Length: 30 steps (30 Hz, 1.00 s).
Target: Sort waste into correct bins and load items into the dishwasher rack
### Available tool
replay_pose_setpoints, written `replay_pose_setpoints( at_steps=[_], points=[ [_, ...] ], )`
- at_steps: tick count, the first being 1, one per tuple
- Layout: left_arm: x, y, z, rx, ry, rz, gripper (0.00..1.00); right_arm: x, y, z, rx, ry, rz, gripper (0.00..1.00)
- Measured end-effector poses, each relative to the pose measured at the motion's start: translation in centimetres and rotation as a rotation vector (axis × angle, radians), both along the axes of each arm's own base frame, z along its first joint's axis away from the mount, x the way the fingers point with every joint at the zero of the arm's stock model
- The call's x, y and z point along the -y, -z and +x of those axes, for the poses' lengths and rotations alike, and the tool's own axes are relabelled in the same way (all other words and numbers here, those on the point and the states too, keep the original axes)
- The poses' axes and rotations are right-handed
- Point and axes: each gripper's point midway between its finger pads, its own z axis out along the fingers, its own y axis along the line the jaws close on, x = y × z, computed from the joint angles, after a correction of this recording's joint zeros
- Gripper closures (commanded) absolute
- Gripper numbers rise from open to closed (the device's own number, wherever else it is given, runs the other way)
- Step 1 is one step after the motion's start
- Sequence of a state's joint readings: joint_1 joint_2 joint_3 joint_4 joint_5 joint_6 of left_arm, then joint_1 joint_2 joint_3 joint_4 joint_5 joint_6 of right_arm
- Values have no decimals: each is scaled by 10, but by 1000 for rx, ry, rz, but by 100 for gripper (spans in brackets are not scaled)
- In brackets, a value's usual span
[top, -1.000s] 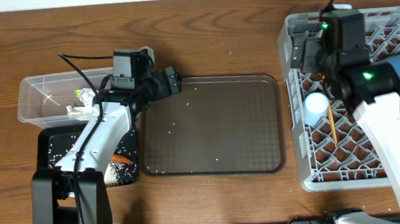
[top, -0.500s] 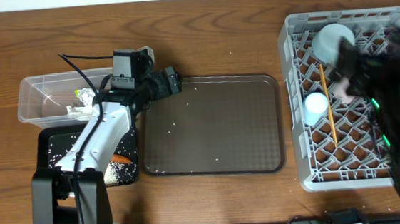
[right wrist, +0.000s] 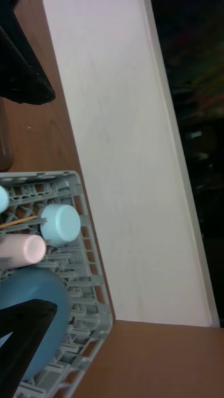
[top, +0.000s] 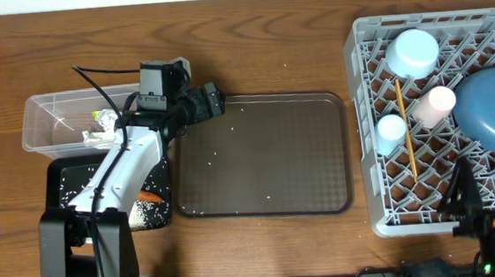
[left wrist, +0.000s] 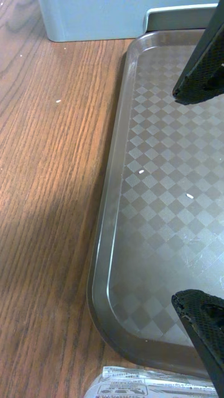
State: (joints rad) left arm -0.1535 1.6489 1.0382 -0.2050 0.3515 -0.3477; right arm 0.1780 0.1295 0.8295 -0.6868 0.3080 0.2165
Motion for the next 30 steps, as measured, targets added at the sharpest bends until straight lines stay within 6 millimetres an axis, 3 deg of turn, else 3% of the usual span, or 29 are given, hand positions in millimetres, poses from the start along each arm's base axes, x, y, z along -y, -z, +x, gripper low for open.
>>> replay_pose_setpoints(
  at_steps=[4, 14, 19, 24, 30],
  points=[
    [0, 0, 0, 0, 0, 0, 2, 1, 17, -4, 54, 0, 9, 1],
    [0, 0, 0, 0, 0, 0, 2, -12, 57, 46, 97, -22, 36, 1],
    [0, 0, 0, 0, 0, 0, 2, -17, 92, 73, 150, -29, 98, 1],
    [0, 0, 0, 0, 0, 0, 2, -20, 118, 85, 208, -43, 171, 1],
    [0, 0, 0, 0, 0, 0, 2, -33, 167, 94, 44, -96, 140, 1]
  ],
)
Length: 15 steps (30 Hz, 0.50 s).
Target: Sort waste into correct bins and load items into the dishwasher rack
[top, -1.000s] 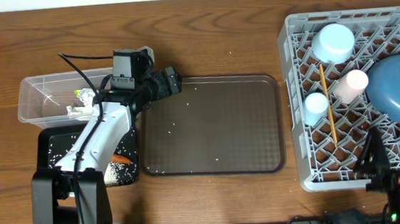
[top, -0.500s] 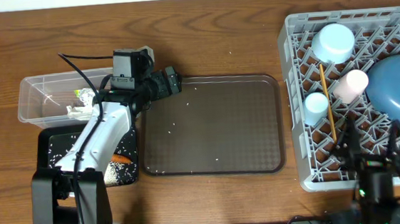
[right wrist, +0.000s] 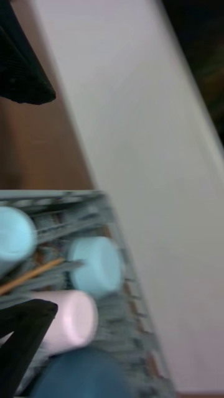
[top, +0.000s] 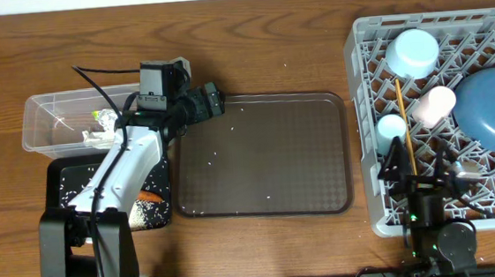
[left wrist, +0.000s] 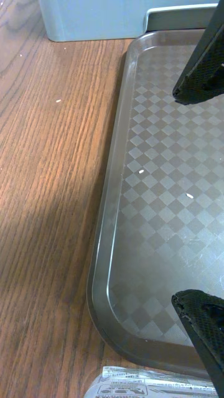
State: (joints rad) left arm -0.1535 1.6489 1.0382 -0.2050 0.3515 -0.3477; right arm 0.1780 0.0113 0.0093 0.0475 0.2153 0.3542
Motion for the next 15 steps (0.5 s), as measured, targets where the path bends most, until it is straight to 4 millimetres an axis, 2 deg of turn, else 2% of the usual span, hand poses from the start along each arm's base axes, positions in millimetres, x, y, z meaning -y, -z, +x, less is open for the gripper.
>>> replay_pose_setpoints(
  at_steps=[3, 8, 15],
  points=[
    [0, 0, 0, 0, 0, 0, 2, -8, 27, 0, -107, -45, -70, 1],
    [0, 0, 0, 0, 0, 0, 2, -21, 29, -1, -108, -126, -212, 1],
    [0, 0, 0, 0, 0, 0, 2, -26, 29, -1, -103, -153, -289, 1]
  ],
)
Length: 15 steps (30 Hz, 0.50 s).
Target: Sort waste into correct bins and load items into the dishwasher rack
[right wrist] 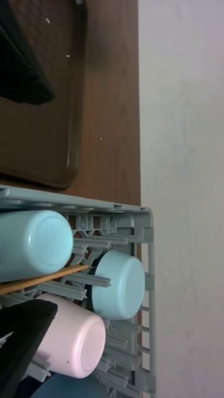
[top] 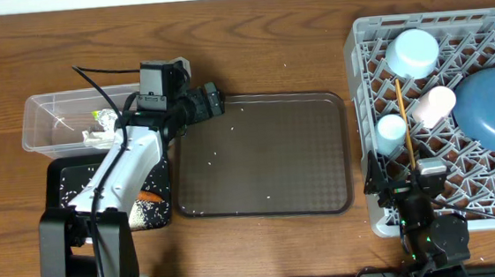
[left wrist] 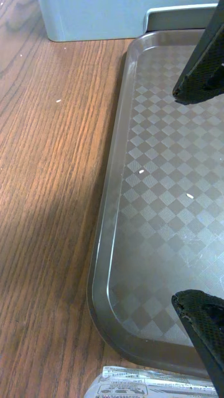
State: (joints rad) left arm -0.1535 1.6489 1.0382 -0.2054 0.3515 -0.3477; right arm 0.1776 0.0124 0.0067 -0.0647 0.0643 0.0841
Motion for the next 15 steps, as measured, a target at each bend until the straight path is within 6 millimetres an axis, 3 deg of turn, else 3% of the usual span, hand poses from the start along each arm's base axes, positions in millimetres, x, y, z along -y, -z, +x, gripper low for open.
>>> replay_pose_setpoints(
  at_steps=[15],
  points=[
    [0, 0, 0, 0, 0, 0, 2, -1, 0, 0, 2, -7, -21, 1]
  ],
)
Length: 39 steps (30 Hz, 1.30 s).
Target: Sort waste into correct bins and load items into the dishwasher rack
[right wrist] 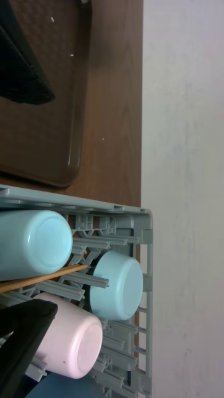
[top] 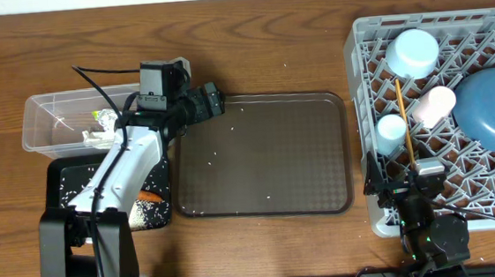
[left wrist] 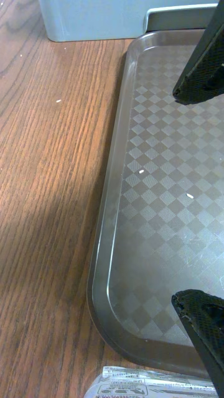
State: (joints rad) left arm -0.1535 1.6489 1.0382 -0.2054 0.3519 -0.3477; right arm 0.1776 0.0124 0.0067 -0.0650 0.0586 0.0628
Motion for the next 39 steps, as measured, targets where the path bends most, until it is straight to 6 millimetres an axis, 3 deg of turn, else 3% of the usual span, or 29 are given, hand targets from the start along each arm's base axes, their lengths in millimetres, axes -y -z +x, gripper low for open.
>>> replay_pose_setpoints(
  at_steps=[26, 29, 34, 39],
  points=[
    [0, -6, 0, 12, 0, -2, 2, 0, 0, 0, 0, 0, 0, 1],
    [0, -28, -1, 65, 0, -10, 2, 0, 0, 0, 0, -1, 0, 1],
    [-1, -94, -8, 229, 0, -35, 2, 0, 0, 0, 0, -1, 0, 1],
    [-5, -169, -31, 423, 0, -65, 2, 0, 0, 0, -1, -3, 0, 1]
  ],
)
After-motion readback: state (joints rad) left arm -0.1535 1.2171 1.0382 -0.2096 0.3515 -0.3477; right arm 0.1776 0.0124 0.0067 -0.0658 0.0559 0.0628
